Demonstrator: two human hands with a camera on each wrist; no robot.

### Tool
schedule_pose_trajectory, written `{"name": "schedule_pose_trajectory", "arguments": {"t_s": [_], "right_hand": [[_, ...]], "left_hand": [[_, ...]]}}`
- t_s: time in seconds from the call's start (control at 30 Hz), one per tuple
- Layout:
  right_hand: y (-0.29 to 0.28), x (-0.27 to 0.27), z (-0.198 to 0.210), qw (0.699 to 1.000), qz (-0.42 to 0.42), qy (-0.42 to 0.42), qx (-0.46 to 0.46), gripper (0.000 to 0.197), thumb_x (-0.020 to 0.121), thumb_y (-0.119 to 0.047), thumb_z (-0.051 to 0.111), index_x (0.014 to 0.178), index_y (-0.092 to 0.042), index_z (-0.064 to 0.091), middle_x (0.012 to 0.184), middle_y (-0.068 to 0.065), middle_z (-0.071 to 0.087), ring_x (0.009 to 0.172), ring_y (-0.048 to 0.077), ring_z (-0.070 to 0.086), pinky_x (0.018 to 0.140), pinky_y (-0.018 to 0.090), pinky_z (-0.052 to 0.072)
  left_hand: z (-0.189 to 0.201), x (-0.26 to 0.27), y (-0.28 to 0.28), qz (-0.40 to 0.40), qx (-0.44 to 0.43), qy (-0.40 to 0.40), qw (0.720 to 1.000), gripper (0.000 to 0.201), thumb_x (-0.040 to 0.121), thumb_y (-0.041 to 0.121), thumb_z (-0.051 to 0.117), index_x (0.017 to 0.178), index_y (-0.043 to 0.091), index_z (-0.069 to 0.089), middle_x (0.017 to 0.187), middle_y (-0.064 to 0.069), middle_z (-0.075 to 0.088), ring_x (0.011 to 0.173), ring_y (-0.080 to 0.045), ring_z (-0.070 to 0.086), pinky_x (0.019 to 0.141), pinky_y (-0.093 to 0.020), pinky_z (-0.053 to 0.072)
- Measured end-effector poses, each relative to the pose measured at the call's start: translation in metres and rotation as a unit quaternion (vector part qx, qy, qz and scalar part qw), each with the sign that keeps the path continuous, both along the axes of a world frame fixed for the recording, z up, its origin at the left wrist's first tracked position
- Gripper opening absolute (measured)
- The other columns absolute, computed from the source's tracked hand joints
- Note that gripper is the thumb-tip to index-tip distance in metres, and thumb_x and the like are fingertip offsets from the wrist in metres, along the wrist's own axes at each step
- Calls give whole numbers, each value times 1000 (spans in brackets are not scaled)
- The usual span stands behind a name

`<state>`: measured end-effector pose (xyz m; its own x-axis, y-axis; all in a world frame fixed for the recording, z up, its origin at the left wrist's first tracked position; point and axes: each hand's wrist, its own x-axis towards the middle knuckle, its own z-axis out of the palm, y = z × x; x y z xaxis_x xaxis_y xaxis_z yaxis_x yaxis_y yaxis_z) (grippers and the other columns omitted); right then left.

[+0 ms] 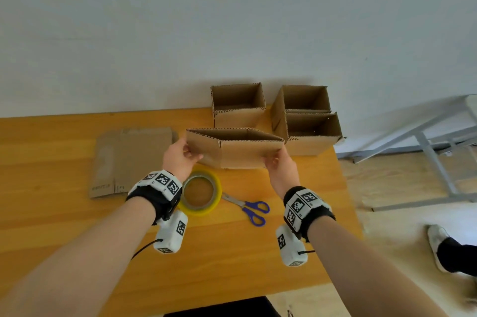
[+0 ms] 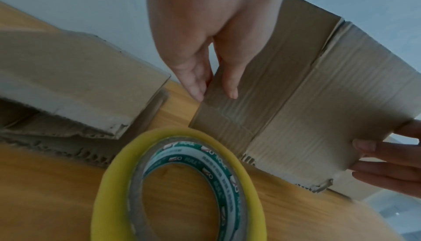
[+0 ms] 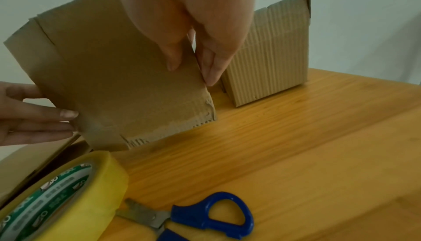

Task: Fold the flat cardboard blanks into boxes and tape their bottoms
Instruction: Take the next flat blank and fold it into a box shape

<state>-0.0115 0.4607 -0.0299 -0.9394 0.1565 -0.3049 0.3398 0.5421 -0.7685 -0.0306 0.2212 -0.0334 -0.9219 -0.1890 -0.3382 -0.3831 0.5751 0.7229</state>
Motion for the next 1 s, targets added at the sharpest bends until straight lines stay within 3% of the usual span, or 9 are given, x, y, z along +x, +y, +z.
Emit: {"name": "schedule_pose_trajectory", "arguments": {"t_s": [0.17, 0.3, 0.43, 0.63, 0.7, 0.8, 1.0], "right_hand": [[-4, -3, -8, 999, 28, -21, -14, 33, 96, -18, 52, 128, -14, 45, 120, 6, 60, 112, 24, 58, 96, 40, 49], [-9, -4, -9, 999, 43, -17, 2, 32, 97, -17, 51, 128, -11, 46, 121, 8, 61, 113, 23, 57, 91, 30, 47], [-13, 0, -11, 999, 46, -25, -2, 29, 97, -17, 50, 125, -11, 47, 122, 7, 60, 114, 23, 57, 90, 28, 46], [-19, 4, -12, 998, 50, -25, -12, 31, 97, -16, 49, 128, -12, 44, 124, 7, 59, 115, 24, 56, 91, 29, 45], [-21, 1, -10, 998, 49, -25, -15, 33, 97, -16, 49, 129, -12, 43, 125, 8, 59, 115, 24, 55, 90, 29, 45], [-22, -3, -9, 998, 50, -25, -15, 35, 98, -16, 48, 132, -12, 40, 123, 8, 59, 112, 23, 56, 84, 25, 44], [-27, -3, -10, 997, 52, -37, -33, 42, 97, -13, 49, 136, -12, 35, 130, 9, 55, 120, 25, 53, 95, 33, 46]], "left_hand": [[-4, 8, -5, 5, -13, -14, 1000, 32, 81, 18, 70, 110, 8, 58, 107, -7, 66, 99, -23, 63, 89, -38, 51], [-2, 20, -2, 26, -13, -23, 999, 28, 85, 15, 67, 108, 3, 56, 107, -7, 64, 102, -24, 61, 84, -27, 44], [-3, 31, -6, 39, -5, -31, 999, 29, 86, 19, 66, 108, 2, 56, 114, -14, 65, 107, -27, 61, 87, -31, 45], [-5, 40, -15, 42, 39, -24, 998, 22, 87, 16, 64, 106, 9, 57, 111, -9, 65, 107, -24, 60, 88, -28, 45], [-5, 36, -17, 35, 46, -17, 998, 28, 88, 16, 63, 114, 10, 56, 114, -8, 64, 110, -24, 59, 92, -32, 46], [0, 27, -15, 31, 78, -36, 996, 47, 90, 16, 59, 133, 12, 41, 132, -9, 53, 122, -24, 51, 103, -43, 42], [6, 17, -11, 11, 153, -45, 987, 46, 95, 2, 45, 137, 18, 37, 136, -4, 50, 125, -19, 48, 107, -45, 39]]}}
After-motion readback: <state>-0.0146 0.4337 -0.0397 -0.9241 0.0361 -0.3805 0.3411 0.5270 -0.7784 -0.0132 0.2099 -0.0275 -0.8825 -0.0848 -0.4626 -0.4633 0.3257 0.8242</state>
